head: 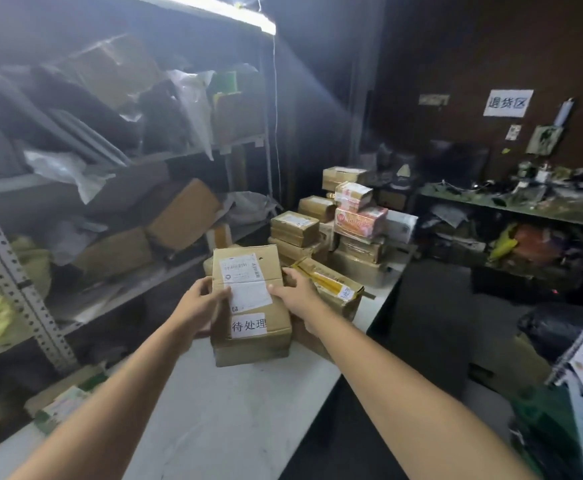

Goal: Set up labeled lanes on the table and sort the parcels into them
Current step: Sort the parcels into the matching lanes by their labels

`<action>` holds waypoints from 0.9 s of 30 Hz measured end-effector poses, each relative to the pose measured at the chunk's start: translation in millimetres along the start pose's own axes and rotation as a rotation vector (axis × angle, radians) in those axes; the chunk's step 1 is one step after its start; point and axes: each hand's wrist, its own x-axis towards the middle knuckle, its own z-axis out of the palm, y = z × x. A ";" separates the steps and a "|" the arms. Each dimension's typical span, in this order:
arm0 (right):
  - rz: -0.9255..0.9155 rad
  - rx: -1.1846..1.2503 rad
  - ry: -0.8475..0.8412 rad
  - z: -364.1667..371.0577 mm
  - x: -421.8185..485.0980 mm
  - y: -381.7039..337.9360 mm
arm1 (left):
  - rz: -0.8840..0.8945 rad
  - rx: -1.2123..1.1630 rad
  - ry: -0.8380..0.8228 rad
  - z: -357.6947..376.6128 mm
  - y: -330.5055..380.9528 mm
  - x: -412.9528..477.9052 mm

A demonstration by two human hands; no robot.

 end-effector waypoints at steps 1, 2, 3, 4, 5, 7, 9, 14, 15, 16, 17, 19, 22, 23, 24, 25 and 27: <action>0.018 -0.006 -0.001 -14.4 -0.6 6.8 | -0.024 0.001 -0.012 13.9 -3.1 0.0; 0.031 -0.013 -0.008 -27.3 -2.5 12.7 | -0.048 -0.003 -0.024 25.9 -7.2 -0.8; 0.043 -0.010 -0.016 -37.2 -3.6 19.2 | -0.076 -0.005 -0.038 35.3 -11.2 -2.4; 0.055 -0.012 -0.029 -48.0 -4.1 27.5 | -0.102 -0.003 -0.050 46.8 -15.8 -3.2; 0.068 -0.022 -0.038 -56.1 -3.4 36.0 | -0.124 0.001 -0.061 55.5 -21.3 -3.2; 0.106 -0.053 -0.055 -69.1 -2.6 53.7 | -0.174 0.003 -0.090 70.9 -34.3 -3.2; 0.141 -0.081 -0.080 -78.5 -0.2 68.3 | -0.215 -0.001 -0.126 82.6 -46.0 -3.6; 0.232 -0.096 -0.145 -91.1 15.8 97.2 | -0.278 -0.015 -0.171 107.1 -70.0 5.9; 0.240 -0.097 -0.154 -91.2 20.8 102.3 | -0.287 -0.019 -0.171 110.4 -75.6 10.5; 0.249 -0.105 -0.160 -89.9 26.9 108.3 | -0.301 -0.029 -0.175 114.0 -82.3 16.5; 0.253 -0.110 -0.163 -88.7 32.5 113.8 | -0.315 -0.038 -0.177 116.6 -89.0 22.6; 0.266 -0.125 -0.169 -85.9 43.6 124.1 | -0.346 -0.056 -0.185 120.9 -103.9 35.3; 0.268 -0.169 -0.172 -77.4 64.2 142.1 | -0.378 -0.084 -0.185 126.5 -125.4 53.1; 0.275 -0.185 -0.176 -75.5 70.8 148.0 | -0.394 -0.086 -0.177 128.3 -131.5 58.2; 0.291 -0.201 -0.194 -71.9 79.6 154.5 | -0.420 -0.098 -0.162 129.8 -138.6 63.1; 0.309 -0.206 -0.209 -69.8 86.7 160.8 | -0.438 -0.110 -0.150 131.9 -143.6 65.8; 0.340 -0.214 -0.241 -65.8 104.8 170.0 | -0.464 -0.140 -0.117 136.4 -153.0 72.9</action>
